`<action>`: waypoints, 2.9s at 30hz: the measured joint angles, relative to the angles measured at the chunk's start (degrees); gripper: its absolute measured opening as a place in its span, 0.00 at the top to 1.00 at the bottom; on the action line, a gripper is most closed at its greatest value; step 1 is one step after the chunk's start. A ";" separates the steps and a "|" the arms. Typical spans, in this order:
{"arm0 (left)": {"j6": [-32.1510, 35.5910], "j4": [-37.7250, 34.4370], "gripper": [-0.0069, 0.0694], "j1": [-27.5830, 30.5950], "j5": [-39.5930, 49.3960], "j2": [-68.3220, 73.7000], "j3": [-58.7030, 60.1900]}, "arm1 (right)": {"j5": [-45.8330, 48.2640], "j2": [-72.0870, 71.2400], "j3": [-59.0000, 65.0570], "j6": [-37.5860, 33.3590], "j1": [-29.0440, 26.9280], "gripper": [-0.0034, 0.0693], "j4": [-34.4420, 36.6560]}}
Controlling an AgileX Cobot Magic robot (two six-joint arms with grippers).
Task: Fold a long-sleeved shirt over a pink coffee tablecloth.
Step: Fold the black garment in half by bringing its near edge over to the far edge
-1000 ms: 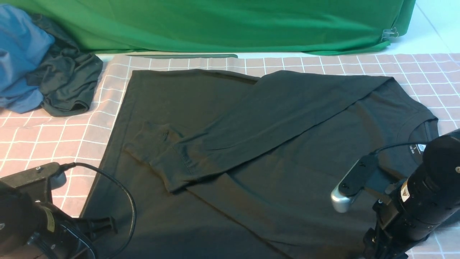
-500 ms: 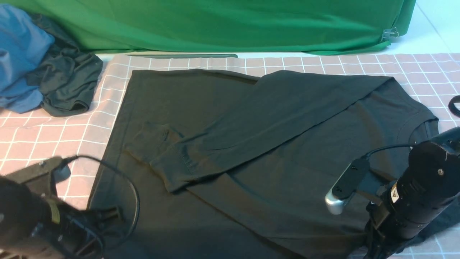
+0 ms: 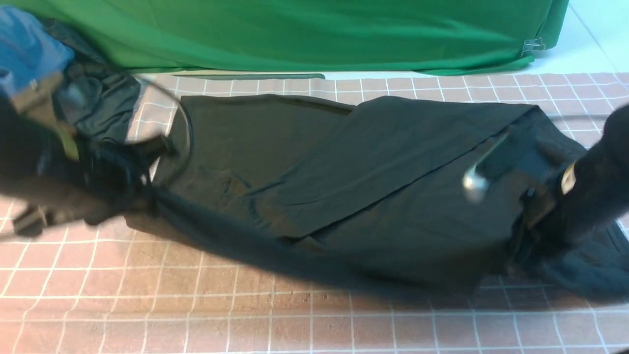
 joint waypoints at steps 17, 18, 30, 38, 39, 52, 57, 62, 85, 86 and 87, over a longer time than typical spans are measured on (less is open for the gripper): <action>12.46 -16.47 0.85 12.21 -6.49 35.21 -33.02 | 0.52 27.58 -33.59 1.45 -10.04 0.86 0.58; 12.53 -16.47 0.85 12.21 -6.49 35.63 -33.39 | 0.52 28.01 -34.00 1.73 -10.17 0.86 0.58; 13.92 -16.20 0.85 12.23 -5.67 48.34 -44.06 | 1.13 38.85 -50.70 9.21 -10.49 0.34 0.31; 14.36 -16.02 0.85 12.23 -5.65 48.03 -44.37 | 11.25 38.31 -50.79 0.74 -5.12 0.35 3.76; 14.36 -16.02 0.85 12.28 -5.46 48.03 -44.37 | 9.48 39.26 -50.11 -0.52 -3.33 0.36 3.84; 15.54 -16.02 0.85 12.30 -4.06 48.03 -44.37 | -0.13 44.19 -49.66 0.67 -0.21 0.43 2.18; 15.86 -16.02 0.85 12.30 -4.50 48.03 -44.37 | -5.51 44.45 -49.66 0.80 -0.21 0.84 0.14; 15.86 -16.26 0.85 12.35 -4.50 48.03 -45.04 | -9.60 44.45 -49.72 0.98 -0.21 0.87 -1.43; 16.08 -16.36 0.84 13.17 -17.01 52.07 -46.57 | -25.65 48.37 -55.47 1.07 -3.10 0.73 -1.89; 16.08 -16.27 0.84 13.17 -17.15 52.16 -46.57 | -25.85 48.37 -55.47 1.07 -3.09 0.71 -1.89; 16.31 -15.88 0.82 13.17 -18.10 52.57 -46.57 | -27.59 48.37 -55.47 1.07 -3.15 0.64 -1.97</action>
